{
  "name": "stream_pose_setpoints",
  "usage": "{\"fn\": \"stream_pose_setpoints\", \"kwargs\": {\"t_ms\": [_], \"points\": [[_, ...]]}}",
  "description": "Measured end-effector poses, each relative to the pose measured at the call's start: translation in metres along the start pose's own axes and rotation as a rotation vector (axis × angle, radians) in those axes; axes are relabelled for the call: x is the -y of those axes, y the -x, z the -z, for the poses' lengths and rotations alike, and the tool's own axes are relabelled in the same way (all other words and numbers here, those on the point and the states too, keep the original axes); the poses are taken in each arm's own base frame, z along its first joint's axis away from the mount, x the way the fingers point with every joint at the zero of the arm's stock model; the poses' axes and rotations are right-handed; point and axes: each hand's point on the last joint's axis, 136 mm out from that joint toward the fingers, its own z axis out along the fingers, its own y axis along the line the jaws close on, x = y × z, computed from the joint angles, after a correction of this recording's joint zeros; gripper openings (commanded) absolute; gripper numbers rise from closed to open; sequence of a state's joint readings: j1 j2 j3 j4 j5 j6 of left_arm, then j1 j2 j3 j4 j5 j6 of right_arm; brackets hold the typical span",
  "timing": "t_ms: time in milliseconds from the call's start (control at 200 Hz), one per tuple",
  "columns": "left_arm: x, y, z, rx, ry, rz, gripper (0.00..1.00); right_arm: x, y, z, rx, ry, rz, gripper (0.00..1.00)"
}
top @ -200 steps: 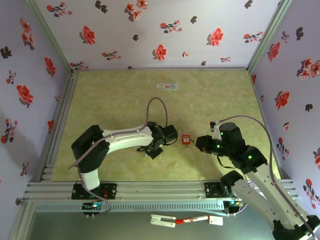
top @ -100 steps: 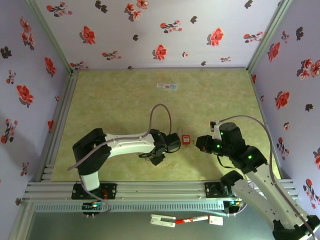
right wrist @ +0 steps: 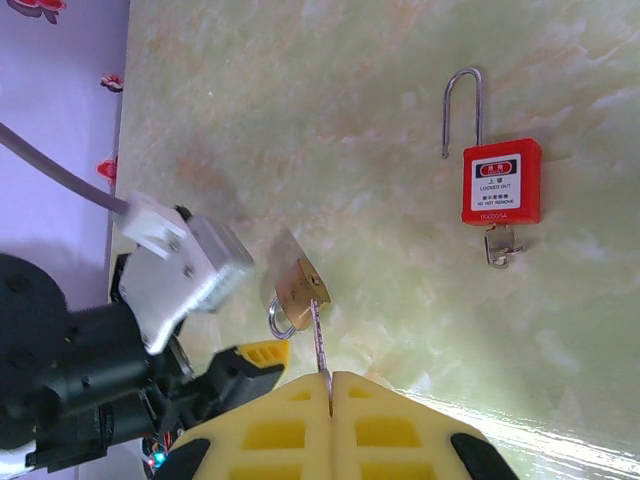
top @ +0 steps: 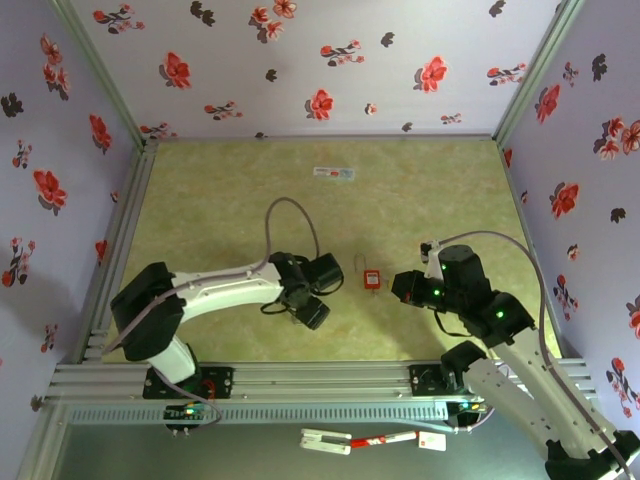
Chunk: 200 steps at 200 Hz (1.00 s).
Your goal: Unlock with the key
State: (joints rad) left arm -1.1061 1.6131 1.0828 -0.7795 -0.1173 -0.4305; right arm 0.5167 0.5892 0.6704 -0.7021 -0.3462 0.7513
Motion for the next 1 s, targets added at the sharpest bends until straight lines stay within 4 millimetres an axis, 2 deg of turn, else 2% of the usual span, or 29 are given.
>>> {"fn": "stream_pose_setpoints", "kwargs": {"t_ms": [155, 425, 745, 1000], "points": [[0.004, 0.002, -0.003, -0.021, -0.112, 0.12, 0.82, 0.0, 0.0, 0.0, 0.0, 0.0, 0.0, 0.0], [0.006, -0.009, -0.019, -0.086, -0.187, 0.189, 0.81, -0.001, 0.0, 0.001, 0.004, 0.003, 0.002, 0.0], [0.005, -0.014, -0.039, -0.15, -0.162, 0.111, 0.8, -0.001, 0.0, 0.002, 0.009, 0.009, 0.004, 0.0], [0.006, 0.0, -0.037, -0.139, -0.151, 0.033, 0.78, 0.0, -0.001, 0.002, 0.005, 0.005, 0.002, 0.0]]}}
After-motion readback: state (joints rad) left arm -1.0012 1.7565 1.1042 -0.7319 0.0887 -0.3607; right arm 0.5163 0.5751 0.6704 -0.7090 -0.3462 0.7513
